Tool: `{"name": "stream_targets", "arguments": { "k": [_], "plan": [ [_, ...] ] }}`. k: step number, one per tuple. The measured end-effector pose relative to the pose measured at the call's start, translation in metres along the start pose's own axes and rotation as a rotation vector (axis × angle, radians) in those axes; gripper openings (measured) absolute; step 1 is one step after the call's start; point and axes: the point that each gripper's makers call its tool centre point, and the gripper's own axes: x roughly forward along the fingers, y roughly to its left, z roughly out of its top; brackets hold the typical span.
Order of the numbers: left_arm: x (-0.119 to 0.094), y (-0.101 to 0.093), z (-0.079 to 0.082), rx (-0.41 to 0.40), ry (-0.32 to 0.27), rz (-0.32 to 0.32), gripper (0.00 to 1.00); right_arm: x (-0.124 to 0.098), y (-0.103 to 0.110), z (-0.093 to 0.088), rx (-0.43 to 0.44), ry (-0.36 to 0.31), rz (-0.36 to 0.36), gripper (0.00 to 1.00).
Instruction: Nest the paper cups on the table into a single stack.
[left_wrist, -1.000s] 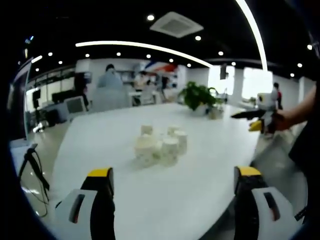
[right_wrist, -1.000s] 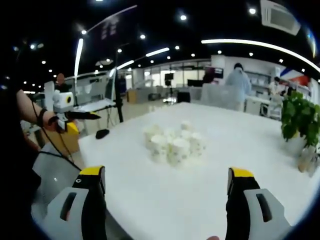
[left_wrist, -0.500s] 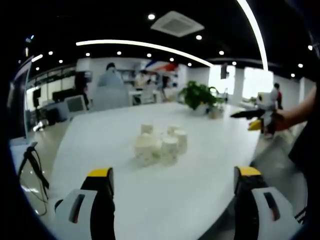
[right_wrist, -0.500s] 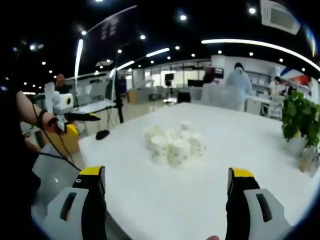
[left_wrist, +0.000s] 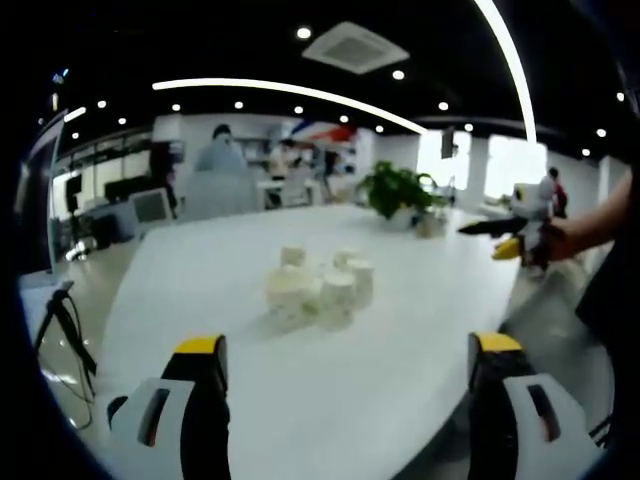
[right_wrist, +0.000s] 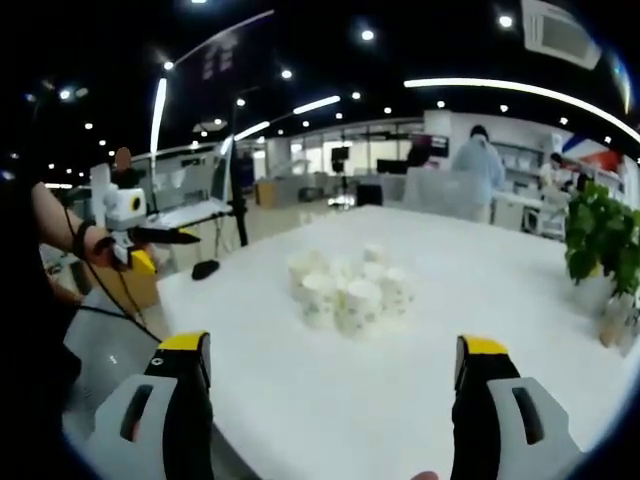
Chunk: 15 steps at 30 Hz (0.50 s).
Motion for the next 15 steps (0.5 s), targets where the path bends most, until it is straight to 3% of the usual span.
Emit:
{"name": "stream_targets", "arguments": {
  "k": [15],
  "plan": [
    [0.0014,-0.0025,0.0009,0.005,-0.003,-0.005,1.00,0.0023,0.0006,0.0025,-0.020,0.007,0.011,1.00]
  ]
}}
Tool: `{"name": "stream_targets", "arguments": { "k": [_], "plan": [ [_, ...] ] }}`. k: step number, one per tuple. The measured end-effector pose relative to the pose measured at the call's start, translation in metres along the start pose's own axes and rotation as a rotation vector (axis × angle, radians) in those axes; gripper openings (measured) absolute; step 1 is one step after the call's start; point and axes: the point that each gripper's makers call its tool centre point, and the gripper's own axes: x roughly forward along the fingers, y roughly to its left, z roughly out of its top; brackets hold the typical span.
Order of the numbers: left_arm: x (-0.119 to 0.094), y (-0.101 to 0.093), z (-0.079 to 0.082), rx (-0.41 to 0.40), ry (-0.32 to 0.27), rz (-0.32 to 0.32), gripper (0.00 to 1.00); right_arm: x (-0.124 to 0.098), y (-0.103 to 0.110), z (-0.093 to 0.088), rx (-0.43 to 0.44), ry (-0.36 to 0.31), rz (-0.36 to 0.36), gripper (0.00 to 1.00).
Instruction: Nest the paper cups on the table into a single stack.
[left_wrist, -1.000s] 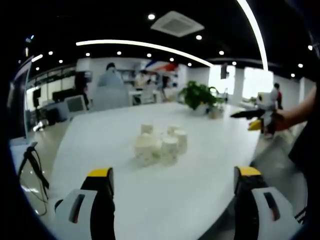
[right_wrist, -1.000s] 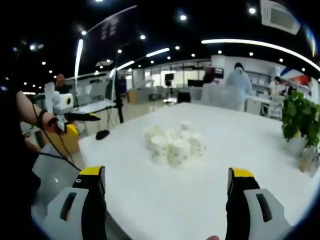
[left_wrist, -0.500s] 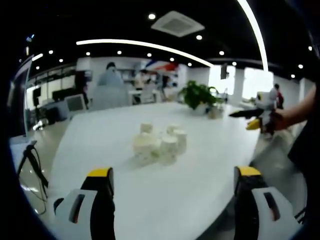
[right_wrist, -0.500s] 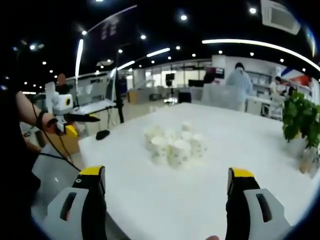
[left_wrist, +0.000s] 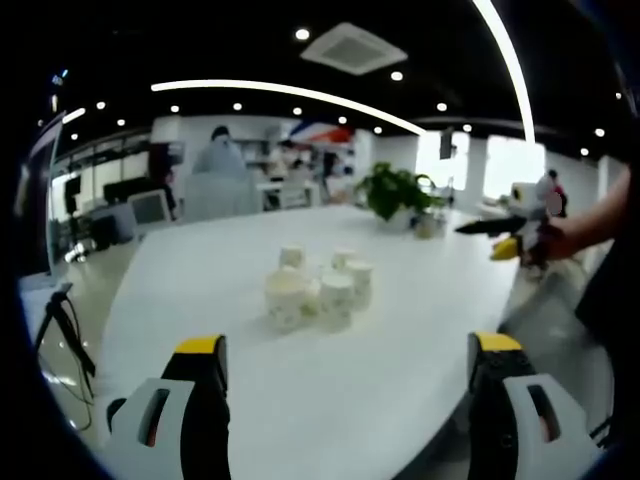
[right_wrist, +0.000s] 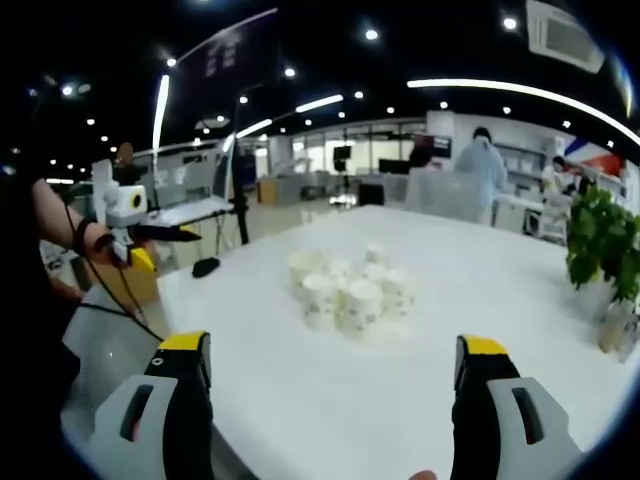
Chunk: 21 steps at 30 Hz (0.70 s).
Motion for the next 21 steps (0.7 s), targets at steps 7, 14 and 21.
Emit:
{"name": "stream_targets", "arguments": {
  "k": [7,14,21],
  "plan": [
    [0.000,0.003,0.000,0.002,-0.004,0.010,1.00,0.010,-0.002,0.011,-0.029,-0.004,0.020,0.98],
    [-0.001,0.005,-0.002,-0.008,0.000,0.017,1.00,0.019,-0.001,0.017,-0.045,-0.009,0.033,0.98],
    [-0.002,0.007,-0.004,-0.007,0.003,0.024,1.00,0.028,-0.001,0.024,-0.062,-0.012,0.055,0.98]
  ]
}}
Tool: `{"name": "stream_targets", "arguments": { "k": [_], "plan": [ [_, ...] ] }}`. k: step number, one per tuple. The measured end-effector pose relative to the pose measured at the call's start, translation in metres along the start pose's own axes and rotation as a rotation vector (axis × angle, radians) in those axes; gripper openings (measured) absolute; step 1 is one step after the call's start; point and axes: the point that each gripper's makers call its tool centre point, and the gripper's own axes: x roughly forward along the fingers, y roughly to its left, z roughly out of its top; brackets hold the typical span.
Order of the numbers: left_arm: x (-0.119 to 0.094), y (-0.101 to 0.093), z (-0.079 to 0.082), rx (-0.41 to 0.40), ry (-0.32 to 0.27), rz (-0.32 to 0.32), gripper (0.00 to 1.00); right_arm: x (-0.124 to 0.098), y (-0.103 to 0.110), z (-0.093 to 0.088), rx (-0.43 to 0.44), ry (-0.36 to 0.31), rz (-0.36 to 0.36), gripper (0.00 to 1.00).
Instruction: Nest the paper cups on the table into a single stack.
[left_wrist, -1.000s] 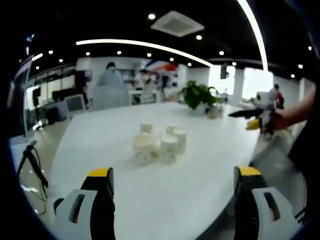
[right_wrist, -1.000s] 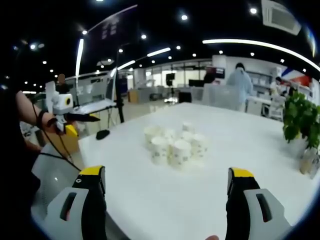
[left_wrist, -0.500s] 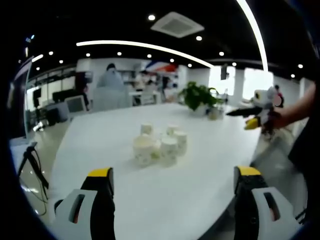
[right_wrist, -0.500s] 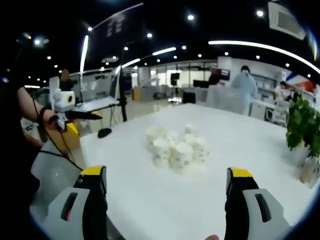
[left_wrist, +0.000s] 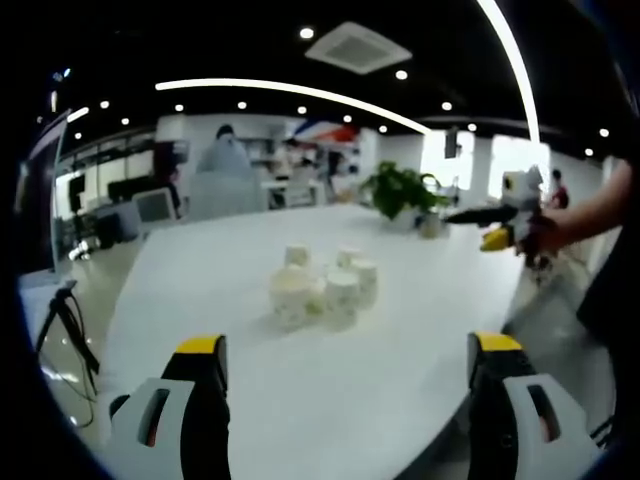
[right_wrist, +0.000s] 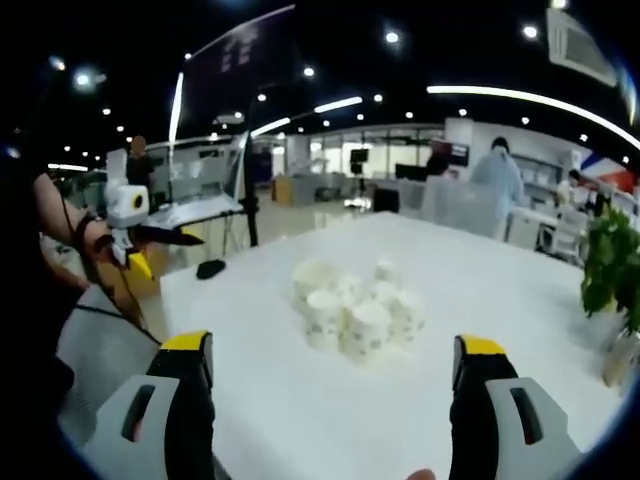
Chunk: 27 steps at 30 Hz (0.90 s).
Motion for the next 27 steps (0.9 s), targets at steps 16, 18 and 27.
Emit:
{"name": "stream_targets", "arguments": {
  "k": [16,18,27],
  "plan": [
    [0.003,-0.003,-0.003,-0.008,0.005,0.000,1.00,0.021,-0.001,0.010,-0.032,0.006,0.049,0.97],
    [0.004,-0.005,-0.005,-0.010,0.009,-0.002,1.00,0.024,-0.002,0.011,-0.036,0.005,0.056,0.97],
    [0.008,-0.010,-0.006,-0.019,0.011,-0.009,1.00,0.040,0.002,0.019,-0.044,-0.001,0.093,0.96]
  ]
}}
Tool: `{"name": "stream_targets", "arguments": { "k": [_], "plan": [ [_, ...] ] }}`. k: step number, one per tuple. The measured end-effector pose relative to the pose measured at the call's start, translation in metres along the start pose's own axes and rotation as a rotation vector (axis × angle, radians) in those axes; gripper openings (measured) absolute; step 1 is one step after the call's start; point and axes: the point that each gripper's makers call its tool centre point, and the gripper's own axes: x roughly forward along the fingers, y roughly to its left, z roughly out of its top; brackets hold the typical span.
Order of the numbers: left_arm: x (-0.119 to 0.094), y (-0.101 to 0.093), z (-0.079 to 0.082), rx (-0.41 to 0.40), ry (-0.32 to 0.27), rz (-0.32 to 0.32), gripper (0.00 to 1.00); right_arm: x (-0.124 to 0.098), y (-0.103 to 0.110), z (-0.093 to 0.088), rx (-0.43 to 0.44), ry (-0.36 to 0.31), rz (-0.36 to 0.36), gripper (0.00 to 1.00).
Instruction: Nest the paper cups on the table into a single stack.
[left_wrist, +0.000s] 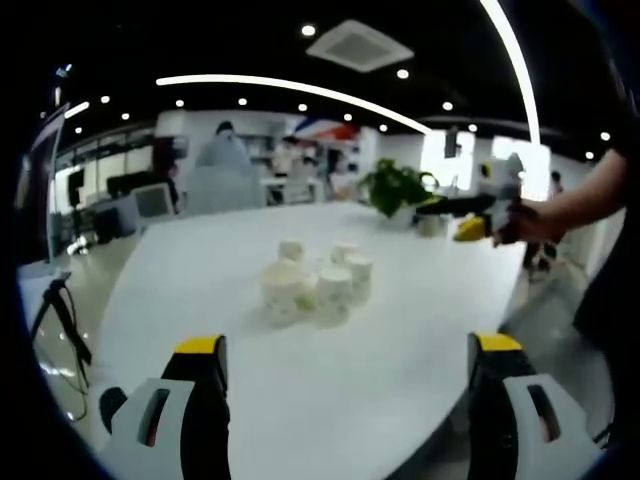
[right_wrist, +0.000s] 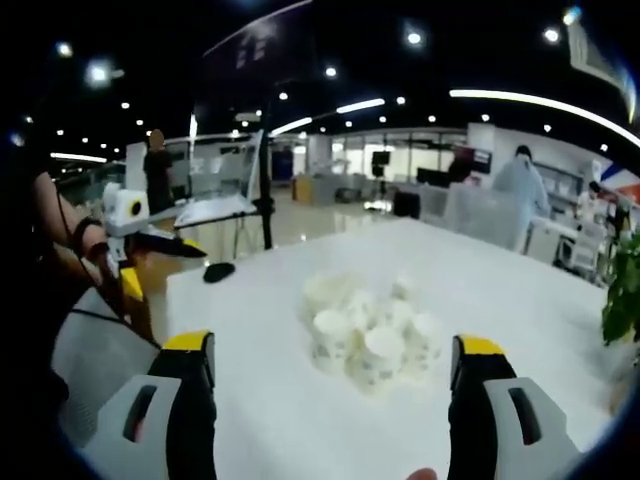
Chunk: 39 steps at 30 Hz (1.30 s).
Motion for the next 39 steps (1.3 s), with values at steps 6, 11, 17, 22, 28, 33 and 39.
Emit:
{"name": "stream_targets", "arguments": {
  "k": [6,11,17,22,28,33,39],
  "plan": [
    [0.002,-0.001,0.001,0.001,0.003,0.001,1.00,0.008,0.001,0.003,-0.015,0.006,0.027,0.95],
    [0.003,0.000,0.001,0.000,0.001,0.007,1.00,0.015,0.002,0.006,-0.032,0.008,0.045,0.94],
    [0.004,0.000,0.001,-0.005,0.002,0.012,1.00,0.023,0.001,0.008,-0.038,0.015,0.064,0.94],
    [0.004,-0.002,0.000,-0.005,0.005,0.017,1.00,0.029,0.000,0.009,-0.047,0.020,0.077,0.93],
    [0.003,-0.003,-0.002,-0.012,0.009,0.021,1.00,0.036,0.003,0.012,-0.068,0.019,0.098,0.93],
    [0.002,-0.004,-0.003,-0.012,0.009,0.026,1.00,0.043,0.001,0.014,-0.075,0.023,0.107,0.92],
    [0.001,-0.004,-0.003,-0.016,0.008,0.033,1.00,0.051,0.002,0.015,-0.080,0.026,0.122,0.89]
  ]
}}
